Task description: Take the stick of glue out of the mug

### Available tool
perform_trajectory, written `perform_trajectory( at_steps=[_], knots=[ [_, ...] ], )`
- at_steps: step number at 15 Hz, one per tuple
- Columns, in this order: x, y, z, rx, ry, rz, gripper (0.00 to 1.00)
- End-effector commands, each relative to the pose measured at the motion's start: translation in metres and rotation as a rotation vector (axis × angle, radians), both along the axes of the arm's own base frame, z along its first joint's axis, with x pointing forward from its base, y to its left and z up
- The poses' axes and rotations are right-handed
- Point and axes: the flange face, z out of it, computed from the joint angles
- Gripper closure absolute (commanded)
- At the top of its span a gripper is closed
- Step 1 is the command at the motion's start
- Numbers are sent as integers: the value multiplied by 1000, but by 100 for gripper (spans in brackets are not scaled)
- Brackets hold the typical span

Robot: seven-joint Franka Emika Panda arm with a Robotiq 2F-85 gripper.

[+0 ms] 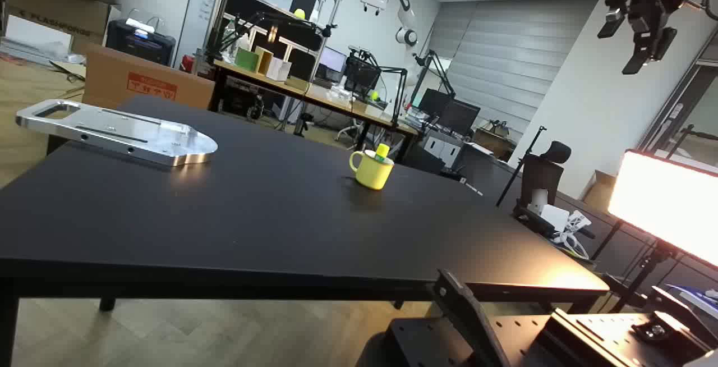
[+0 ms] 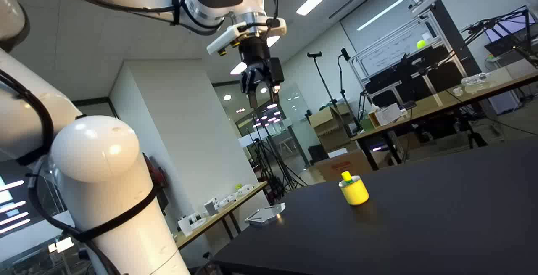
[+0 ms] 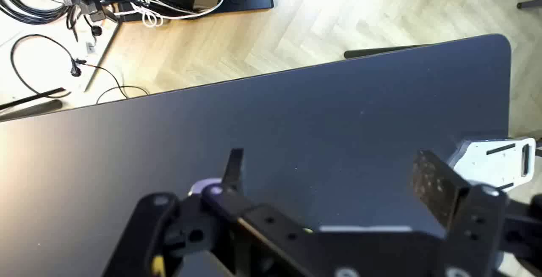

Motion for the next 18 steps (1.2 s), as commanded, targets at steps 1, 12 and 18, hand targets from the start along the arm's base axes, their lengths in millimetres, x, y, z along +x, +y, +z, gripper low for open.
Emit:
perform_trajectory(
  at_steps=[1, 12, 18],
  knots=[
    [0, 0, 0, 0, -1, 0, 0],
    [32, -18, -12, -49, -47, 26, 0],
    [127, -6, -69, -120, -81, 270, 0]
  ],
)
